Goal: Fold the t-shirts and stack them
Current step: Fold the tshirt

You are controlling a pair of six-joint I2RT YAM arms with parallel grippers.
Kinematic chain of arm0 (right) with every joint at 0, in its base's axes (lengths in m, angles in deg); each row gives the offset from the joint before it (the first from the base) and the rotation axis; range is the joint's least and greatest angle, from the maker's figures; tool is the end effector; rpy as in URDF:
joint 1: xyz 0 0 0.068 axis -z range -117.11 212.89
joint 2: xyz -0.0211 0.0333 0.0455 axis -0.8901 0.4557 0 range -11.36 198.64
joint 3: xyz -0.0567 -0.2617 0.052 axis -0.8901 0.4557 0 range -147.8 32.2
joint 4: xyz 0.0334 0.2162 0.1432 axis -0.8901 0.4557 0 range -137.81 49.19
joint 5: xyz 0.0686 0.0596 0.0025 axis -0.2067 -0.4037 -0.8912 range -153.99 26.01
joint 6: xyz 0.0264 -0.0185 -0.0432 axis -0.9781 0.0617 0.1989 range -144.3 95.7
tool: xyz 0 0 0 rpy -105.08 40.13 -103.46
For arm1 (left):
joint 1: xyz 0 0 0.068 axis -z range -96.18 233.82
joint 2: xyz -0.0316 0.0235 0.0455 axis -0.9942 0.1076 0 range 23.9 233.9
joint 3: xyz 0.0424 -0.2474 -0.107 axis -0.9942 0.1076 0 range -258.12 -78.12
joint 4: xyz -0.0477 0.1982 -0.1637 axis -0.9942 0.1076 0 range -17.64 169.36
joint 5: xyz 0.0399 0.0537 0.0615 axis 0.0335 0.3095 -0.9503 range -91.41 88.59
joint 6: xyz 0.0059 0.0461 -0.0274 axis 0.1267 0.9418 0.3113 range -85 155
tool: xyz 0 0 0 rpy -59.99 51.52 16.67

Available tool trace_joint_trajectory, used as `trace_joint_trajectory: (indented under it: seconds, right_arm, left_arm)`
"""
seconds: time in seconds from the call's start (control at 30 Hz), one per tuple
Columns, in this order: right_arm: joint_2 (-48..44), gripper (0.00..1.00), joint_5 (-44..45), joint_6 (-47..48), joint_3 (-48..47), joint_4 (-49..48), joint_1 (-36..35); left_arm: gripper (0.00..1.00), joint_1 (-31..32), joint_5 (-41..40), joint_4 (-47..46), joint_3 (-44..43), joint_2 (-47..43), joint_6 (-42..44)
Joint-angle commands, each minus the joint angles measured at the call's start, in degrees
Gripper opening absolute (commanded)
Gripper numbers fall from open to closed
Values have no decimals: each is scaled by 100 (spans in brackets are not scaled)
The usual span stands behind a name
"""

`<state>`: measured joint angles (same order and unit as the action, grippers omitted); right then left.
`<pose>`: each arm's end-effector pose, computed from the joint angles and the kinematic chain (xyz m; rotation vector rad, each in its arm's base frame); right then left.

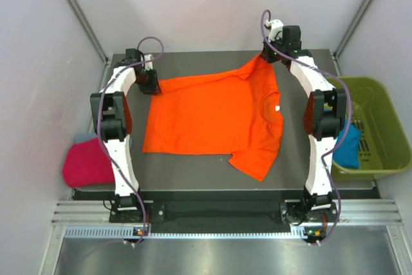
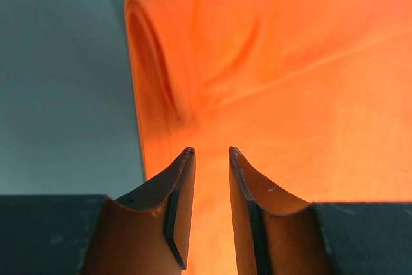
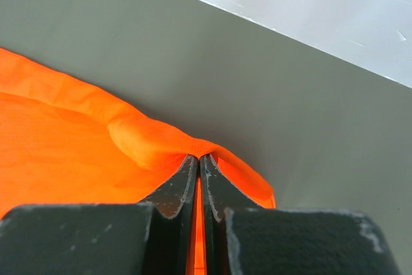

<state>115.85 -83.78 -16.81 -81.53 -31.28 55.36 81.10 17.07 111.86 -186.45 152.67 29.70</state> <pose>0.5188 0.0808 0.2711 -0.4772 2.0252 0.3615 0.4898 0.0120 0.1968 -0.0685 2.5938 -0.4372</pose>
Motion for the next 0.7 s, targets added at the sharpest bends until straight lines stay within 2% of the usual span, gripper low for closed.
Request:
trace_joint_trajectory:
  seconds: [0.0,0.27,0.67]
  right_arm:
    - [101,0,-60,-10,-316,-212,-108]
    - [110,0,-34,7,-281,-203,-144]
    - [145,0,2,34,-307,-221,-152]
  left_arm:
    - [33,-35,244,84,23,-247,-138]
    - [37,-35,130,31,-328,60,-120]
    - [37,-44,-169,-13,-592,394,46]
